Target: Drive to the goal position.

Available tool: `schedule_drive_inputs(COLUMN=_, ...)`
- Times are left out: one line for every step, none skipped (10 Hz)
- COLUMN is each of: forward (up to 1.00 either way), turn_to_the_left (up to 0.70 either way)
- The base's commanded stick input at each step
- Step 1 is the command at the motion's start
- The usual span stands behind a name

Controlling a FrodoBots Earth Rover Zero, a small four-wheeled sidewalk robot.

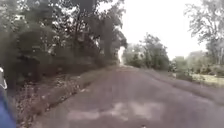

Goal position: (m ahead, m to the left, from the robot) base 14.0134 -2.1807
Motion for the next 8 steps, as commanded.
schedule_drive_inputs(forward=0.7, turn_to_the_left=-0.01)
schedule_drive_inputs(forward=0.7, turn_to_the_left=-0.01)
schedule_drive_inputs(forward=0.7, turn_to_the_left=-0.01)
schedule_drive_inputs(forward=0.7, turn_to_the_left=-0.03)
schedule_drive_inputs(forward=0.7, turn_to_the_left=-0.13)
schedule_drive_inputs(forward=0.7, turn_to_the_left=-0.08)
schedule_drive_inputs(forward=0.7, turn_to_the_left=-0.03)
schedule_drive_inputs(forward=0.7, turn_to_the_left=-0.01)
